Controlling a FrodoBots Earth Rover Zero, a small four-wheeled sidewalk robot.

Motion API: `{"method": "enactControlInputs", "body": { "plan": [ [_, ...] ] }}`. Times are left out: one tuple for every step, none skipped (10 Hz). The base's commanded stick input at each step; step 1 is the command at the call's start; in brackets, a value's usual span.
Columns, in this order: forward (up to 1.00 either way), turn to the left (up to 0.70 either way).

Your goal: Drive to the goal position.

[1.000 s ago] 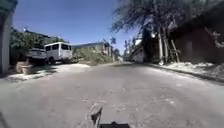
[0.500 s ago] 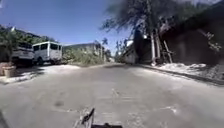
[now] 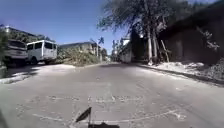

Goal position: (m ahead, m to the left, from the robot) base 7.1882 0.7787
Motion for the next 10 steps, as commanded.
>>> {"method": "enactControlInputs", "body": {
  "plan": [
    [0.70, -0.03],
    [0.70, -0.03],
    [0.70, -0.02],
    [0.70, 0.04],
    [0.70, 0.10],
    [0.70, 0.16],
    [0.70, 0.16],
    [0.70, 0.14],
    [0.70, 0.13],
    [0.70, 0.12]
  ]
}}
